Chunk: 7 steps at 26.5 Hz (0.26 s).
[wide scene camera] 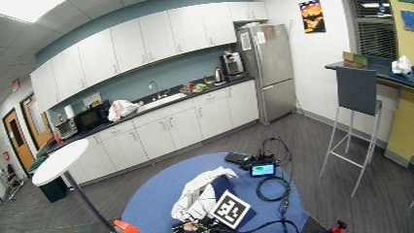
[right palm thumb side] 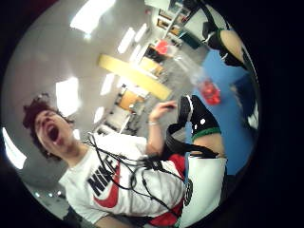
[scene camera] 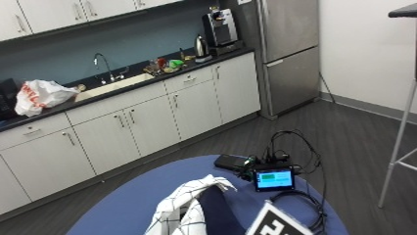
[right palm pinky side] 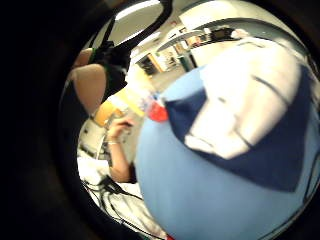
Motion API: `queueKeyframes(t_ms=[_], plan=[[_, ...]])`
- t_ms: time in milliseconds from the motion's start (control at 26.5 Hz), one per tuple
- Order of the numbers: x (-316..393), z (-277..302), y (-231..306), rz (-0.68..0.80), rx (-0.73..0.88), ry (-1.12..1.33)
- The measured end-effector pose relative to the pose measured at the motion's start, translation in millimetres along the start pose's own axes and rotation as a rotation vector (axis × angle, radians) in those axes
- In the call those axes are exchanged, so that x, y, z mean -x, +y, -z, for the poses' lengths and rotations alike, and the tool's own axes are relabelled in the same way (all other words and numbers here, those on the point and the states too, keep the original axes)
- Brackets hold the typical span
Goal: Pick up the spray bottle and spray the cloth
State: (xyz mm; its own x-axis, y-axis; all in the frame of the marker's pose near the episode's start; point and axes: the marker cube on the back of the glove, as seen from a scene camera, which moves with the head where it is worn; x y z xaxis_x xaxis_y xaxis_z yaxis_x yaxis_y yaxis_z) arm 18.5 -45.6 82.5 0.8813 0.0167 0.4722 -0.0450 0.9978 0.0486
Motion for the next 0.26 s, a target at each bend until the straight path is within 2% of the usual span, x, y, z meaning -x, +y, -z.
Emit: queueKeyframes(t_ms=[151, 264], plan=[[-7.9, 58.1, 31.1, 0.055, -0.035, 0.354], [-12.3, 80.4, 45.2, 0.048, -0.09, 0.441]])
